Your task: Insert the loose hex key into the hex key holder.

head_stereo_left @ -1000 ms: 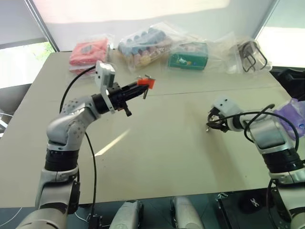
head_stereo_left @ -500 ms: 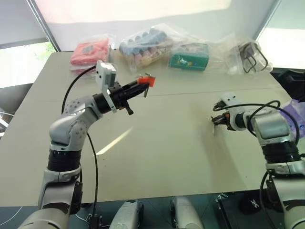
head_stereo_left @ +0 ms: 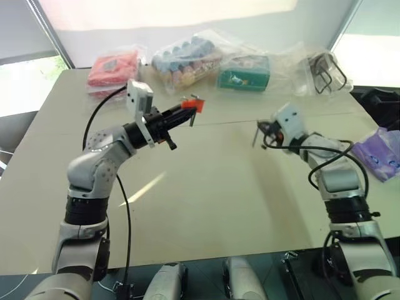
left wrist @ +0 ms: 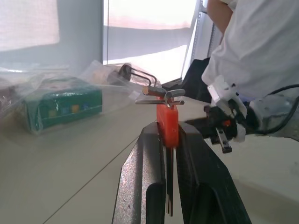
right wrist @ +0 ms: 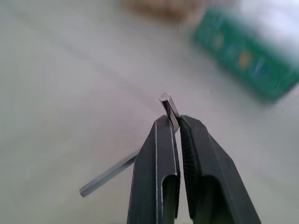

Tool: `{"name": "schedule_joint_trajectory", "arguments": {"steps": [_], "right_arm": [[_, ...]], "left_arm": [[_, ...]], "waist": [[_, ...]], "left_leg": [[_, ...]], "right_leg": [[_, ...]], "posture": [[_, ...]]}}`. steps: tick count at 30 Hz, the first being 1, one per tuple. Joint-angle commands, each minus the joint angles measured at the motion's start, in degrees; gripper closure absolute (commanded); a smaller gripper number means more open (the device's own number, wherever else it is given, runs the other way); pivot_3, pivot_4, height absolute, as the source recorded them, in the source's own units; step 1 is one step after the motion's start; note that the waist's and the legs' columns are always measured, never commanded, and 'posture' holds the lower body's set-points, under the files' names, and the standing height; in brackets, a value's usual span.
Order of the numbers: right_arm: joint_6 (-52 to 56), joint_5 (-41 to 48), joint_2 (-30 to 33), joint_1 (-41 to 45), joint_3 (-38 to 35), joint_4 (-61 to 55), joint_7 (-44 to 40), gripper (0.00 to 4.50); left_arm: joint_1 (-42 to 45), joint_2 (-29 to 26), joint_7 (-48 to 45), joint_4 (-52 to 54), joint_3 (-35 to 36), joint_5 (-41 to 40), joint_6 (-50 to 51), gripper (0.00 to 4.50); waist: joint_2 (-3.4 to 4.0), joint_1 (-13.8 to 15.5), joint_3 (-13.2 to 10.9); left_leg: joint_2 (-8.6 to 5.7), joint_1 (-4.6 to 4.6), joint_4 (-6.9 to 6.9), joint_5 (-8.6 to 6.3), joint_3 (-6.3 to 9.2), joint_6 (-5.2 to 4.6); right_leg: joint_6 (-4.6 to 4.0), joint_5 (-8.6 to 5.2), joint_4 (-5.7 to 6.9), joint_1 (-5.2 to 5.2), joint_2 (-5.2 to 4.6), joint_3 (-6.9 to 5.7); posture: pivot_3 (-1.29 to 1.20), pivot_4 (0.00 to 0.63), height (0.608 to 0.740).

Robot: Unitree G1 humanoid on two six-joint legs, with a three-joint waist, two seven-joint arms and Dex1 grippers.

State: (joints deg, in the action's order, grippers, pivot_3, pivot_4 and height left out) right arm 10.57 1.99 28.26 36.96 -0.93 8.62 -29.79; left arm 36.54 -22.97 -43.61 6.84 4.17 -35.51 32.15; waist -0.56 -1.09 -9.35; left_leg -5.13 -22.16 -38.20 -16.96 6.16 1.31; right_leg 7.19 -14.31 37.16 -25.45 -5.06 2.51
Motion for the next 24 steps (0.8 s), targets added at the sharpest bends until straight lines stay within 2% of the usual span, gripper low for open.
{"name": "schedule_joint_trajectory", "arguments": {"steps": [1, 3, 7, 16, 24], "right_arm": [[-16.66, -1.69, -5.35, 3.14, -0.48, -3.22, 7.09, 4.45], [-23.75, -2.68, -8.43, 4.55, 0.77, -3.14, 9.05, 4.45], [-28.81, -2.70, -10.39, 8.73, 1.78, -1.95, 9.03, 4.45], [-29.17, 0.68, -6.64, 17.35, 0.51, -0.14, 4.53, 4.45], [-28.03, 2.18, -4.33, 19.14, 1.45, 0.31, -0.51, 4.45]], "left_arm": [[1.99, 0.78, 0.16, 0.63, 0.34, -0.30, -1.31, 4.38], [3.02, 1.82, 0.52, -0.36, 0.35, 0.29, -2.60, 4.38], [5.44, 4.50, 1.60, -2.37, 1.00, 1.48, -7.17, 4.38], [5.09, 9.59, 2.37, -5.21, -1.05, 6.59, -18.54, 4.38], [4.17, 11.72, 2.59, -6.20, -1.75, 8.02, -21.73, 4.38]], "waist": [[0.00, -0.01, 0.00], [0.00, 0.05, 0.00], [0.00, 0.22, 0.00], [0.00, -0.05, 0.00], [0.00, -0.03, 0.00]], "left_leg": [[0.00, 0.00, 0.00, 0.00, 0.01, 0.00], [0.00, 0.00, 0.00, 0.00, 0.03, 0.00], [-0.03, -0.01, -0.05, 0.00, 0.04, 0.01], [-0.01, 0.00, -0.01, 0.00, 0.06, 0.00], [-0.01, -0.01, -0.01, 0.00, 0.05, 0.00]], "right_leg": [[0.00, 0.00, 0.00, 0.00, 0.00, -0.01], [0.00, 0.00, 0.00, 0.00, 0.01, -0.01], [0.00, 0.00, -0.03, 0.04, 0.00, -0.03], [0.00, 0.00, -0.04, 0.04, 0.02, -0.04], [0.00, 0.00, -0.04, 0.04, 0.02, -0.03]], "posture": [[0.00, 0.150, 0.740], [0.00, 0.150, 0.740], [0.00, 0.150, 0.740], [0.00, 0.150, 0.740], [0.00, 0.150, 0.740]]}}
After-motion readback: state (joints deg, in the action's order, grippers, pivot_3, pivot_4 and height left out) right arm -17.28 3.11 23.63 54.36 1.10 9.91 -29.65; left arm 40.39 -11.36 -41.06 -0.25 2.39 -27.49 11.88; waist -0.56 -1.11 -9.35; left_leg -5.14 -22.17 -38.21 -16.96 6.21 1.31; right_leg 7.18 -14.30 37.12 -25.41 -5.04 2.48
